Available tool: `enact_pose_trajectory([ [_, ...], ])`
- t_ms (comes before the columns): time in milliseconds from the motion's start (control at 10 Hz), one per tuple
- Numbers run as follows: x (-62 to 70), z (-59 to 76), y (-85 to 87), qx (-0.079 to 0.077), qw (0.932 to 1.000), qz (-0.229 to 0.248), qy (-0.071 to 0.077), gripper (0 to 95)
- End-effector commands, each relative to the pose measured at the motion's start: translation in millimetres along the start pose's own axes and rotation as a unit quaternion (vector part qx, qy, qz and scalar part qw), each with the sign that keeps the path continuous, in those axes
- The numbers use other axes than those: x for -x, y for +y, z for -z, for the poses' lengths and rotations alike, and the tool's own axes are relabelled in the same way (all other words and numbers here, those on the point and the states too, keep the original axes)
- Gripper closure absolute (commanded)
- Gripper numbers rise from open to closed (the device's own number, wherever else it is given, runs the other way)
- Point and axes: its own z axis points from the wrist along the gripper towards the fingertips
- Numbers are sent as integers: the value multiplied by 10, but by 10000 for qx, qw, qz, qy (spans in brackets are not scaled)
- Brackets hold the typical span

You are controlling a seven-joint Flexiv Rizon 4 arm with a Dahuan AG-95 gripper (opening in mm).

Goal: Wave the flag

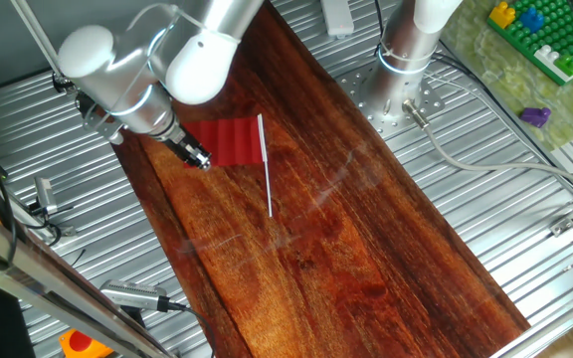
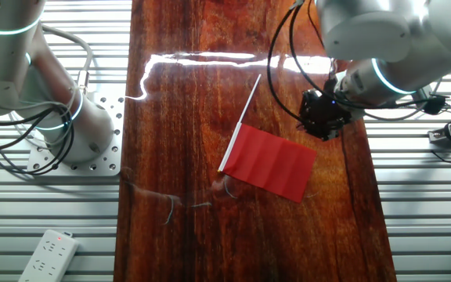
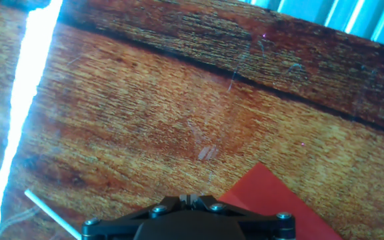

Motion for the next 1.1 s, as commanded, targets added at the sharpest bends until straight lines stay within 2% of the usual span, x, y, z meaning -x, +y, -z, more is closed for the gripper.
enact_pose_trajectory([
  [100,-13,-5,5,8,9999,102,-38,950],
  [900,-13,-5,5,12,9998,196,-7,950],
  [1000,-13,-5,5,-3,9998,222,14,950],
  [1100,-1,17,57,-94,9996,250,74,950],
])
